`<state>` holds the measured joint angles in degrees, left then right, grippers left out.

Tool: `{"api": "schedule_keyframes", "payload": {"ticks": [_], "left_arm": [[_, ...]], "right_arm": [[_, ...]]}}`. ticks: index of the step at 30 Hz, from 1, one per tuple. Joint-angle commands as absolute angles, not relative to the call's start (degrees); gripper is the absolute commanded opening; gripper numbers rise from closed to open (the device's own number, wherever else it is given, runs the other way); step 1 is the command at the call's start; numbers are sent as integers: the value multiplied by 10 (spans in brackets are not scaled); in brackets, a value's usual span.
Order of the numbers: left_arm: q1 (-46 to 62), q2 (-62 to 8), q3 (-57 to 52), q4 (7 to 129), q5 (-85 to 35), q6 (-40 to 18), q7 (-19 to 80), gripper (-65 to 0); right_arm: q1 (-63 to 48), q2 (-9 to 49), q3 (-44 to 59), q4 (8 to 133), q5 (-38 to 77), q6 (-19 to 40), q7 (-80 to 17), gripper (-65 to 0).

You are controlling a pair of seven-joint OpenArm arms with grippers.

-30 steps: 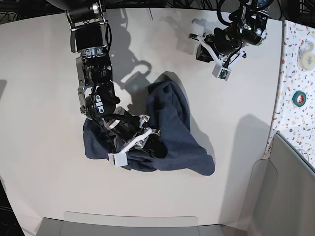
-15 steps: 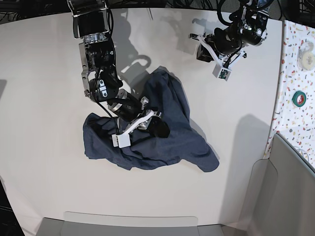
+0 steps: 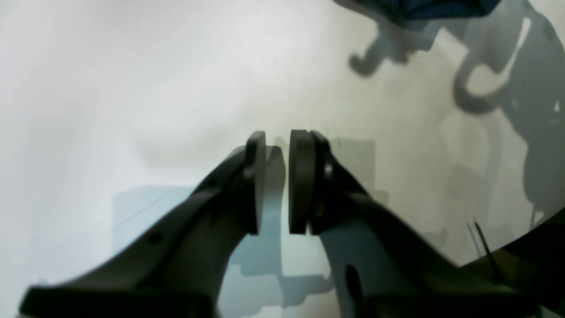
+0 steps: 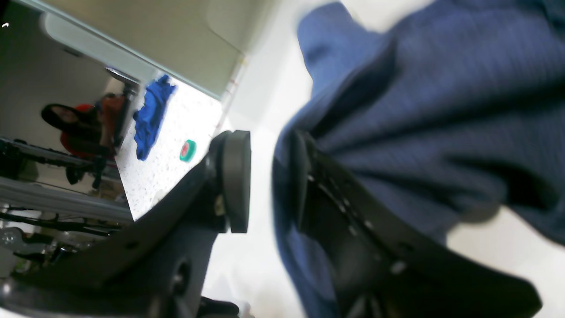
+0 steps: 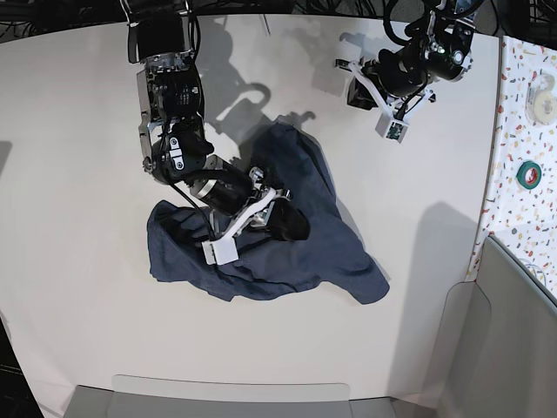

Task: Layout the t-shirt on the table in an organized manner, then fold the t-shirt properly
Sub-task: 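Drag the held shirt fold with the right gripper across the shirt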

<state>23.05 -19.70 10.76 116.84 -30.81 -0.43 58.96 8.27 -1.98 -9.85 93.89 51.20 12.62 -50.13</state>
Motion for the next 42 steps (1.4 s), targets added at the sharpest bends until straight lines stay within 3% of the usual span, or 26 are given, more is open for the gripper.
{"api": "schedule_keyframes", "payload": {"ticks": [1,31,33,35,42], "left_arm": [[230,-201,104,1176,-313,-6,585,-549],[234,-201,109,1176,-313,-6,586,-550],[234,-201,109,1176,-313,-6,586,-550],[241,-201,106,1176,-313,-6,584,-550],[242,-201,108,1176,-313,-6,582,-550]], "right_arm": [[92,-22,-99,949,521,131,-493,-487],[114,-36,-101,851,524,131,-493,-492],[115,-37,-101,859,524,131,-493,-541],[114,-45,-105,874,524,131,-501,-641],[116,-62,-109,938,522,131,-550,-650]]}}
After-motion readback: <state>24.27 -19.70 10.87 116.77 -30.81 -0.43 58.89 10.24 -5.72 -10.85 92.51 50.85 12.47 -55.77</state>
